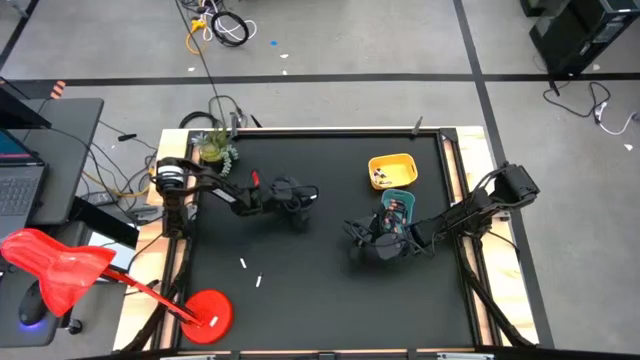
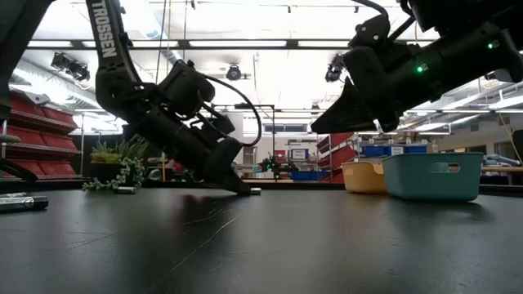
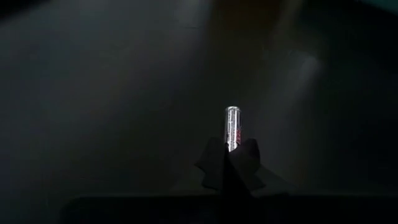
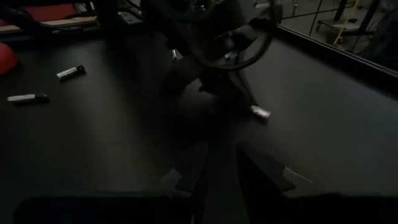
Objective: Sort batteries
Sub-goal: Put the silver black battery into the yellow bin
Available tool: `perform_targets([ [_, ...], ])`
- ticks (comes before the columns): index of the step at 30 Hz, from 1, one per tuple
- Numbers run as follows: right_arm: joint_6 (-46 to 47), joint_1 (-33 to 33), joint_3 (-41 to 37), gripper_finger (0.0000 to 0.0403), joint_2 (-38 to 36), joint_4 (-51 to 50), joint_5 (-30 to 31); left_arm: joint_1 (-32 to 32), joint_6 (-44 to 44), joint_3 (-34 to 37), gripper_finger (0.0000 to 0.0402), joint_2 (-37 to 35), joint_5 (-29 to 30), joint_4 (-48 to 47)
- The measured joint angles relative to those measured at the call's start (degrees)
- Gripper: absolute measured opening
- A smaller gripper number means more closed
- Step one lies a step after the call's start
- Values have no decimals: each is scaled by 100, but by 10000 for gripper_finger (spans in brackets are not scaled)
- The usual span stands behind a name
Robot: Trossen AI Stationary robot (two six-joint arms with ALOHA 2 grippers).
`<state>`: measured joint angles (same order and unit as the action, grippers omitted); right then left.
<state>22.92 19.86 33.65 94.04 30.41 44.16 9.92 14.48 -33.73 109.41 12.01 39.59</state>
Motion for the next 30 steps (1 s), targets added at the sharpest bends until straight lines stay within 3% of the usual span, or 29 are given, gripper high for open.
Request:
perform_targets([
  [6,-348,-11,0,96,0,107,306,-140,-213,35,1,-14,-730,625],
  [11,-916,0,0,96,0,890,699,-223,-226,38,0,-3,-984,1071],
  [25,-2340,-70,0,96,46,2946,77,-334,-206,8,0,-27,-2095,4034],
  [30,-2854,-163,0,96,46,3568,-120,-451,-186,-133,0,-36,-2302,4321],
])
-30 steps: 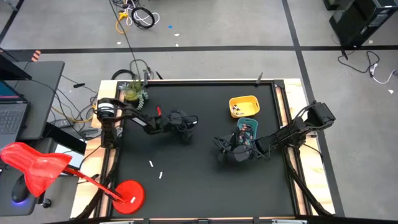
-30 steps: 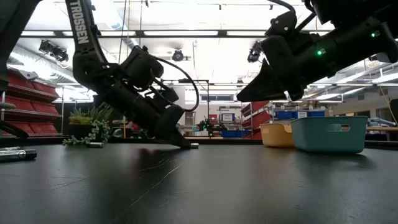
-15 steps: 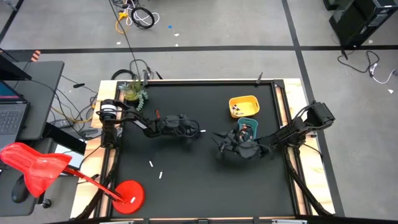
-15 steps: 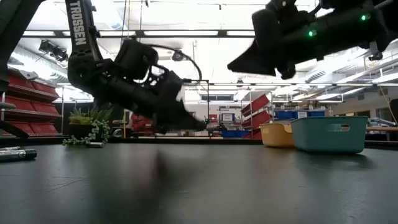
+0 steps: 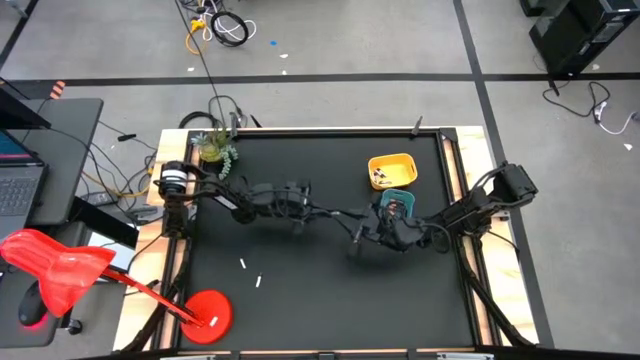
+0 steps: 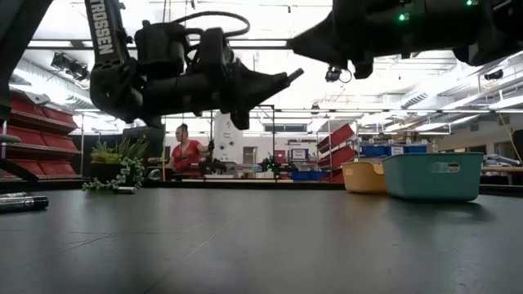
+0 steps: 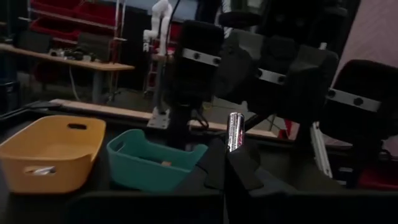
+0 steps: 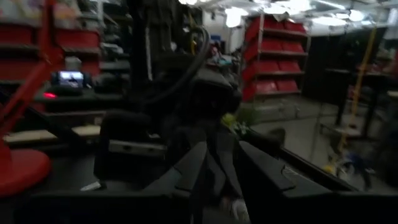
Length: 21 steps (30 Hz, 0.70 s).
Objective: Sort batteries
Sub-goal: Put the silver black battery into the yellow bin
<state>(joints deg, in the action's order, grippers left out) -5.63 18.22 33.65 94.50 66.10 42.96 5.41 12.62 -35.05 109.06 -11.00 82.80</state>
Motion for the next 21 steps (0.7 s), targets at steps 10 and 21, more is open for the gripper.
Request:
perform_targets([
  [10,-72,-193,0,97,4,238,-458,-192,-37,-273,0,-2,0,11],
  [21,-81,-193,0,93,4,290,-545,-183,-22,-279,0,-6,20,421],
])
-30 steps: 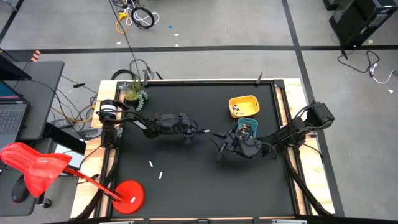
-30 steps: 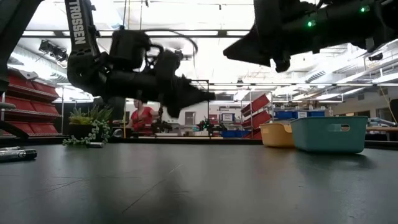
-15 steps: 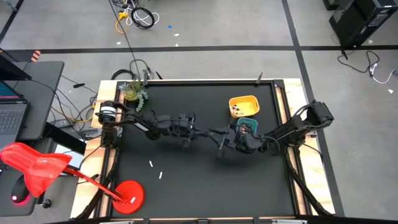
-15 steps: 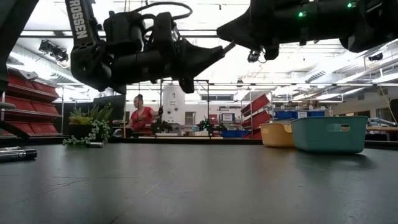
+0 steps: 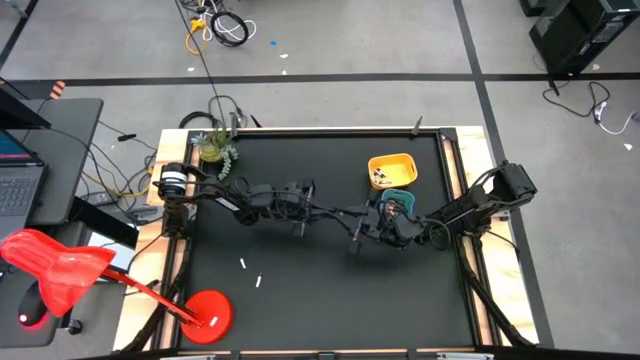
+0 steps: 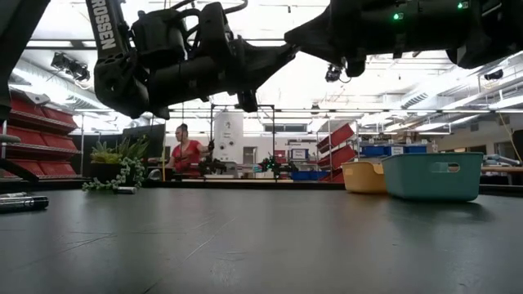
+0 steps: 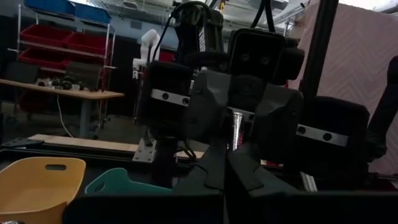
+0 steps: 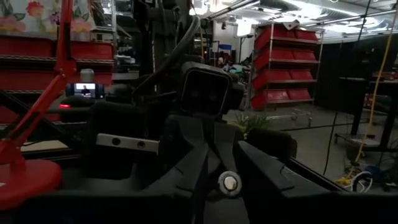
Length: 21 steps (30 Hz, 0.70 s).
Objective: Sort batteries
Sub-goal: Put the silver black battery into the yellow bin
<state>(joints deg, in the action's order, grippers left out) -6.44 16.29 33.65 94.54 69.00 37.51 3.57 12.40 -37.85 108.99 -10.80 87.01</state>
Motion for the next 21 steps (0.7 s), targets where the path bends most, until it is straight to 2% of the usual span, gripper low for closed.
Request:
perform_targets([
  [3,0,0,0,74,0,-1,-38,0,2,0,0,2,21,10],
  [6,-28,0,0,29,0,-44,-60,0,2,0,0,2,39,19],
  [12,-20,-4,2,29,0,-192,112,-4,198,2,8,0,408,-146],
  [15,-28,-6,0,29,1,-364,381,7,300,2,42,-4,489,-390],
  [21,-77,-24,0,29,-42,-616,825,17,261,39,153,-16,697,-732],
])
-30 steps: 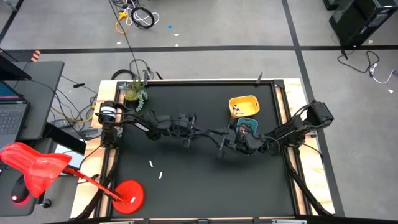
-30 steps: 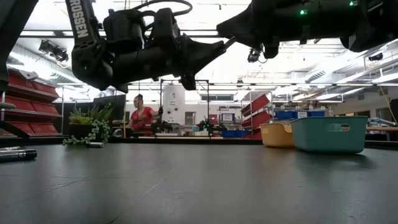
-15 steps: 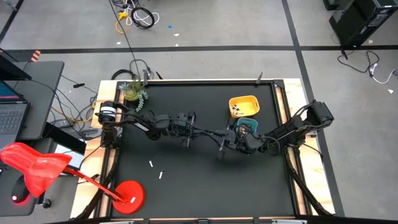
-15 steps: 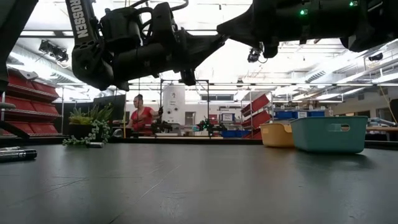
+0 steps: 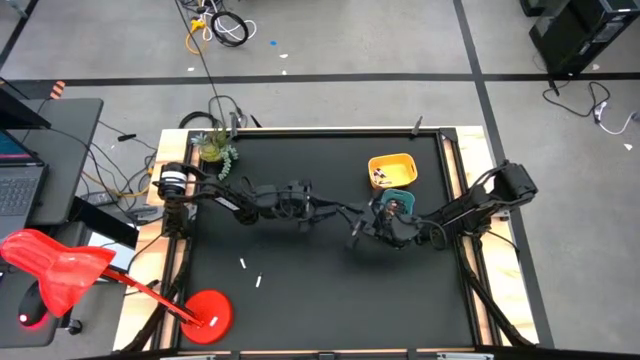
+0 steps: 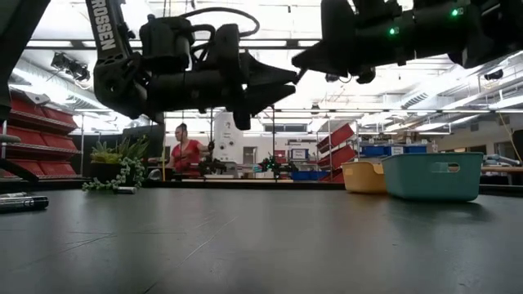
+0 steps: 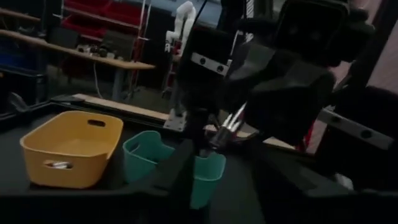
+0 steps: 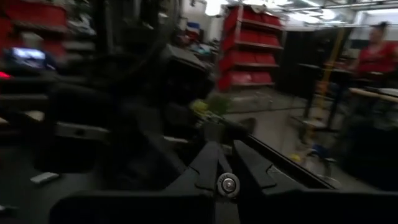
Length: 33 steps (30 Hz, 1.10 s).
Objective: Sort batteries
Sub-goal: Put the silver black battery into the yellow bin
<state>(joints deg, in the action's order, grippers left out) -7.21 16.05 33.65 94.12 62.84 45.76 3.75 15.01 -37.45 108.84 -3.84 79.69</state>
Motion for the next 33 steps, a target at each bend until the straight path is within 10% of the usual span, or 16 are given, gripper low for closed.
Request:
perform_targets([
  [6,380,-269,0,29,-357,-1340,759,-2,-125,31,215,2,-120,-645],
  [16,2518,-1805,0,29,-1485,-5163,469,-17,-125,33,208,7,-133,-1607],
  [23,3701,-2846,0,29,-1574,-6839,-761,-17,77,33,207,7,-133,-1713],
  [33,3432,-3764,0,74,-899,-6728,-1943,-17,176,39,207,-168,-128,-2015],
])
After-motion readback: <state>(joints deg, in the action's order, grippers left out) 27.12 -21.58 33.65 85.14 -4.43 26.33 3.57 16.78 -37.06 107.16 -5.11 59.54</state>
